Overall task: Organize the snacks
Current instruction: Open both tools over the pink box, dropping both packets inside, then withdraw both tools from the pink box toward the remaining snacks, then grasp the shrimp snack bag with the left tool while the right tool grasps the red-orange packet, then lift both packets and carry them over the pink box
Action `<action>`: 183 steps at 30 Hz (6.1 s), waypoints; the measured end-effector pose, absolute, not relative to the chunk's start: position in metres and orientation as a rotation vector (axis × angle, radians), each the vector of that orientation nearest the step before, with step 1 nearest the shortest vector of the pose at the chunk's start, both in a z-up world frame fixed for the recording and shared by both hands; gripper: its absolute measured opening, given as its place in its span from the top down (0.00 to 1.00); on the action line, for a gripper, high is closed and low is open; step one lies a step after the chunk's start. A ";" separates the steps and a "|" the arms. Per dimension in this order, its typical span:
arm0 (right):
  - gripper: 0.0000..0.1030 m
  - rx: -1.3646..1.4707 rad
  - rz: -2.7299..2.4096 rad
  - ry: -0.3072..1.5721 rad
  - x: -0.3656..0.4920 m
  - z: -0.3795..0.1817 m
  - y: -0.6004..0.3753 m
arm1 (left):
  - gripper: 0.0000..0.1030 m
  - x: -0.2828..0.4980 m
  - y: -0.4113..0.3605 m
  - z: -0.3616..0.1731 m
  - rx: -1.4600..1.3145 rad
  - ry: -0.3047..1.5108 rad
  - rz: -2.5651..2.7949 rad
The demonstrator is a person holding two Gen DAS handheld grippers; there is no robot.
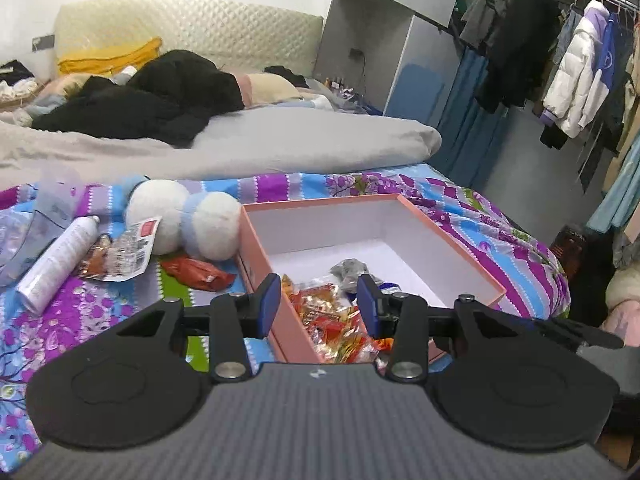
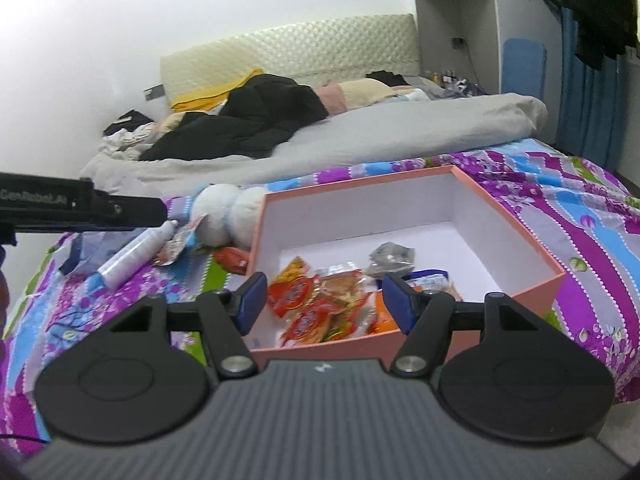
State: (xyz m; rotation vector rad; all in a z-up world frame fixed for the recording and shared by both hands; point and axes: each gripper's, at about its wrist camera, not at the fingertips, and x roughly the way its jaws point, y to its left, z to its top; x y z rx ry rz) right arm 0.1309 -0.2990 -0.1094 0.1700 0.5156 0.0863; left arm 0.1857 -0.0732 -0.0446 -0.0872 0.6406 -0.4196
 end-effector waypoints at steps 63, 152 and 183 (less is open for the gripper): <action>0.36 -0.001 0.198 0.550 0.260 -0.200 -0.112 | 0.40 0.333 0.138 -0.213 -0.572 0.692 -0.089; 0.45 -0.413 0.251 0.756 0.143 -0.235 -0.112 | 0.94 0.148 0.150 -0.227 -0.804 1.022 -0.287; 0.24 -0.117 0.423 0.721 0.131 -0.243 -0.152 | 0.06 0.123 0.166 -0.217 -0.803 1.032 0.057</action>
